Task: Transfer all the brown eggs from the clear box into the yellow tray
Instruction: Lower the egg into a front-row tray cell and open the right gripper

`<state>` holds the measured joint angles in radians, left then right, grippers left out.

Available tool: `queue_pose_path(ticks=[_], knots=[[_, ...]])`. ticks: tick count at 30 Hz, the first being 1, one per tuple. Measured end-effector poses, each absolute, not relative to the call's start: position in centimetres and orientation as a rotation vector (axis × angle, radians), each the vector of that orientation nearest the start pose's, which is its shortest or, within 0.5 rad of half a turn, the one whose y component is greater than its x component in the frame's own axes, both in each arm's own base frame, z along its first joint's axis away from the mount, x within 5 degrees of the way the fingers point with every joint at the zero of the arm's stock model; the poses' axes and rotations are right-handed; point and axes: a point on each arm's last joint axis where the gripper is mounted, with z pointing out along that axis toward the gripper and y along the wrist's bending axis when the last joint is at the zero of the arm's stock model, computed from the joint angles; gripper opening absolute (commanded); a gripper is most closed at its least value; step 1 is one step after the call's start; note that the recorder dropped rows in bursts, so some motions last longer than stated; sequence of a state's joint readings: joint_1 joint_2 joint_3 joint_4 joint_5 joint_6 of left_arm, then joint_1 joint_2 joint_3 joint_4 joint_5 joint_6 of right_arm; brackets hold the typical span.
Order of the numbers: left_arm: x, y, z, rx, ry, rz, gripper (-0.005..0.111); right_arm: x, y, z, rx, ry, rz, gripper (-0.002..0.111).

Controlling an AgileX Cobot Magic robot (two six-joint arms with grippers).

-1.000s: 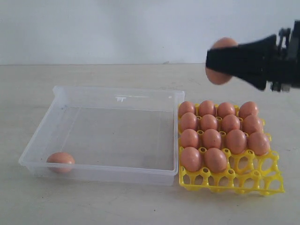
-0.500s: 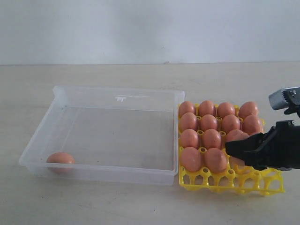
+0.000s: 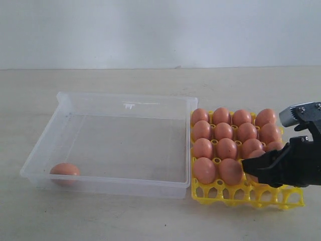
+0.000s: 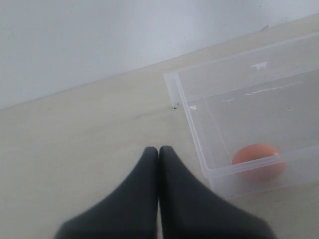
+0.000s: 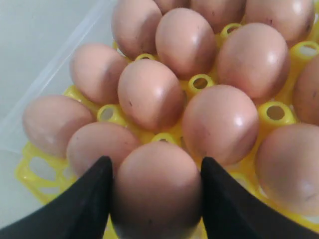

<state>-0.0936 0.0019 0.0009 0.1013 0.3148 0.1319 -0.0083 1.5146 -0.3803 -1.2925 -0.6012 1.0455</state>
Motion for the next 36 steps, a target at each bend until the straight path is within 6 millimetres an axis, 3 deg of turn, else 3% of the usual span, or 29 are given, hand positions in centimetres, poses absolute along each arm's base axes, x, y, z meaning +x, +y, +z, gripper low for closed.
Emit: queue_pose_path(ticks=[14, 16, 19, 22, 32, 36], knots=[[5.4, -0.2, 18.4, 0.267, 1.782, 0.124, -0.004, 22.5, 4.5, 13.7, -0.41, 2.285, 0.577, 0.001], [5.4, -0.2, 18.4, 0.267, 1.782, 0.124, -0.004, 22.5, 4.5, 13.7, -0.396, 2.285, 0.576, 0.012], [5.4, -0.2, 18.4, 0.267, 1.782, 0.124, -0.004, 22.5, 4.5, 13.7, -0.393, 2.285, 0.573, 0.045], [5.4, -0.2, 18.4, 0.267, 1.782, 0.124, -0.004, 22.5, 4.5, 13.7, -0.398, 2.284, 0.571, 0.059], [5.4, -0.2, 18.4, 0.267, 1.782, 0.124, -0.004, 22.6, 4.6, 13.9, -0.367, 2.282, 0.594, 0.059], [5.4, -0.2, 18.4, 0.267, 1.782, 0.124, -0.004, 22.6, 5.0, 15.6, -0.325, 2.197, 0.669, 0.059]])
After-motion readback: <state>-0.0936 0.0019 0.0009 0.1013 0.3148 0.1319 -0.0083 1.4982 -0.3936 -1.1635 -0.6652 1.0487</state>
